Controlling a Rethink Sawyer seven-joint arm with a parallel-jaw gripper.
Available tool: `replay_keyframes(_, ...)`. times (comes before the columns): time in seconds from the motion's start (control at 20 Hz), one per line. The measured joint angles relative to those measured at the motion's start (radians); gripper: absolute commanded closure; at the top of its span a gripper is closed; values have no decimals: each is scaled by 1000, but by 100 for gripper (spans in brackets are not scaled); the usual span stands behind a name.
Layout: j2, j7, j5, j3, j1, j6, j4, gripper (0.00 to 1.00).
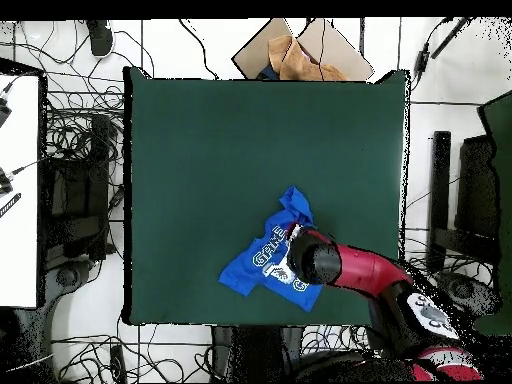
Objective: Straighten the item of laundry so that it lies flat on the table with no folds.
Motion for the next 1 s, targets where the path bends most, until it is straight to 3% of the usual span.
replay_keyframes(0.55,-13,0,-154,-1,21,-13,-122,100)
replay_keyframes(1.0,26,0,-184,-16,38,-92,-167,100)
